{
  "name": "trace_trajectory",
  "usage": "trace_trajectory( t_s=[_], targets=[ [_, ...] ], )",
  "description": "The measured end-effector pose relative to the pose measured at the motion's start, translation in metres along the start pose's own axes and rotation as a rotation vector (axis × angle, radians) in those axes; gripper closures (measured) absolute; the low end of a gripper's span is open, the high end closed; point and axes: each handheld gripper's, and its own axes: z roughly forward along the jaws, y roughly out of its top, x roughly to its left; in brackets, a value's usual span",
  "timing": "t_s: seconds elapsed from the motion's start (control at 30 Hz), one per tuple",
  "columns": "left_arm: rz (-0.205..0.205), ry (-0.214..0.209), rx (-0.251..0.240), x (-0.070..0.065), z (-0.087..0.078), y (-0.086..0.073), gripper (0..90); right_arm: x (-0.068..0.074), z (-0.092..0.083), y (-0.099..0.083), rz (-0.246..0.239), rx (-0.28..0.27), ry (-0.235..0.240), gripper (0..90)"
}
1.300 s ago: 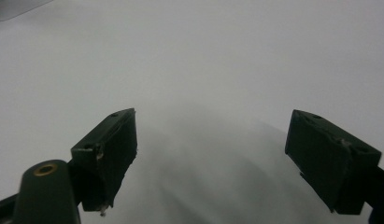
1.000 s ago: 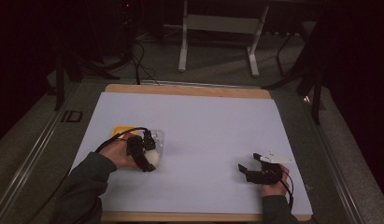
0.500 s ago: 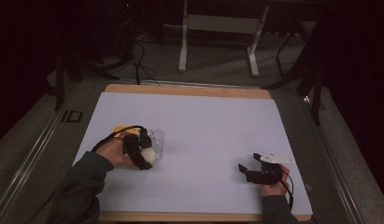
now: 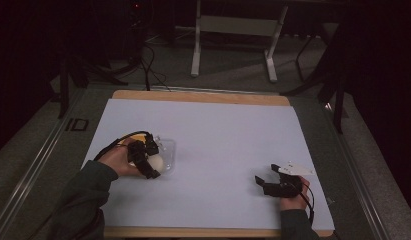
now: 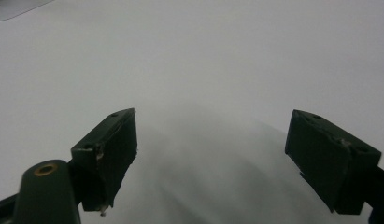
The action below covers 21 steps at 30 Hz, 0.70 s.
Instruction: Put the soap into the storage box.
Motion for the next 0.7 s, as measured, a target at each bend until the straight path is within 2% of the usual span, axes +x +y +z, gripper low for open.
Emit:
trace_trajectory(
  t_s=[0.2, 0.7],
  targets=[
    [-0.018, 0.002, -0.024, 0.005, -0.004, -0.002, 25.0, 0.000, 0.000, 0.000, 0.000, 0.000, 0.000, 16.8],
    [-0.065, 0.016, -0.036, 0.017, -0.004, -0.005, 25.0, 0.000, 0.000, 0.000, 0.001, -0.001, -0.002, 16.8]
  ],
)
